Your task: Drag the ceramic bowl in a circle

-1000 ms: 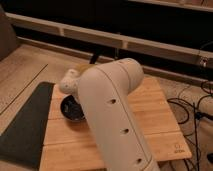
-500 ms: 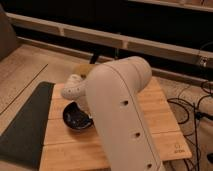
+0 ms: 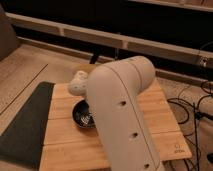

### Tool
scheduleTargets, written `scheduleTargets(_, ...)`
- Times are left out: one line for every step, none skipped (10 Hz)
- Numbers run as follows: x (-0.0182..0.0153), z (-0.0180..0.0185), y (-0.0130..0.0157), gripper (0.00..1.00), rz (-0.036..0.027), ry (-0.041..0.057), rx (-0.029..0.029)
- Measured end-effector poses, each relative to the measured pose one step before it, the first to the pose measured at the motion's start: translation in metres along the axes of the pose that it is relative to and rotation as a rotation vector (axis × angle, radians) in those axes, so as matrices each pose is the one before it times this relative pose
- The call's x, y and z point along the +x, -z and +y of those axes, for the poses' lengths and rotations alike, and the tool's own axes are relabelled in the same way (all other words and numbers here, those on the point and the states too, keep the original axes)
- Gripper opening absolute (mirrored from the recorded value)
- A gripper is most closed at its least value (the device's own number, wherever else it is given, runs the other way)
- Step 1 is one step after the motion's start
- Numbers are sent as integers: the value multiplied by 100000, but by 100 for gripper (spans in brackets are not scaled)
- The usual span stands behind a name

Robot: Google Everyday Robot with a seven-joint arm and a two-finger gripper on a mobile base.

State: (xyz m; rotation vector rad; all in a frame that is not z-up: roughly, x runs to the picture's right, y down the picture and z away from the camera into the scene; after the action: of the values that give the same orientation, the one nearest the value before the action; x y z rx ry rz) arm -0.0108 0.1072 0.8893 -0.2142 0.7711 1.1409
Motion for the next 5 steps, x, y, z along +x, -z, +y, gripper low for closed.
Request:
scheduleTargets(-1549,-304,153,20,-3561,-376,1381)
scheduleTargets(-1320,-166,64,20,-3529,112,1570)
scheduleTargets(-1418,-183,58,20,-3939,225,1396)
scheduleTargets(-1237,-62,68,20,-3356,326,804)
scheduleTargets(-1003,287,131,20,-2721,526,-213)
